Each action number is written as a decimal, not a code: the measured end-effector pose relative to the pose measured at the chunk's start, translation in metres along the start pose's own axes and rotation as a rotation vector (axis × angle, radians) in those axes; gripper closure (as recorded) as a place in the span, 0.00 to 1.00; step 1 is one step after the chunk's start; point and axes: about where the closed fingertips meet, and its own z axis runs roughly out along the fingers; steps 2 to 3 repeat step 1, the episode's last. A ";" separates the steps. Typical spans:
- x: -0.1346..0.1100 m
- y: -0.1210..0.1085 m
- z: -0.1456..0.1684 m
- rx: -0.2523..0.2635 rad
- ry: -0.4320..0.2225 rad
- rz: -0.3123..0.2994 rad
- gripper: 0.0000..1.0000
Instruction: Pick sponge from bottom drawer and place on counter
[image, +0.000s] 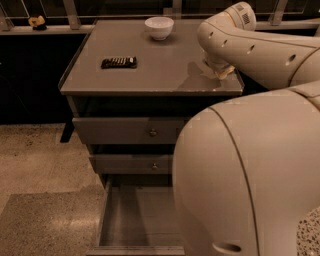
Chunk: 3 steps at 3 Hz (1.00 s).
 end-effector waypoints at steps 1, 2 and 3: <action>0.000 0.000 0.000 0.000 0.000 0.000 0.00; 0.000 0.000 0.000 0.000 0.000 0.000 0.00; 0.000 0.000 0.000 0.000 0.000 0.000 0.00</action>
Offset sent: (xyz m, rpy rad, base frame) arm 0.0000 0.0000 0.0000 0.0000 0.0000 0.0000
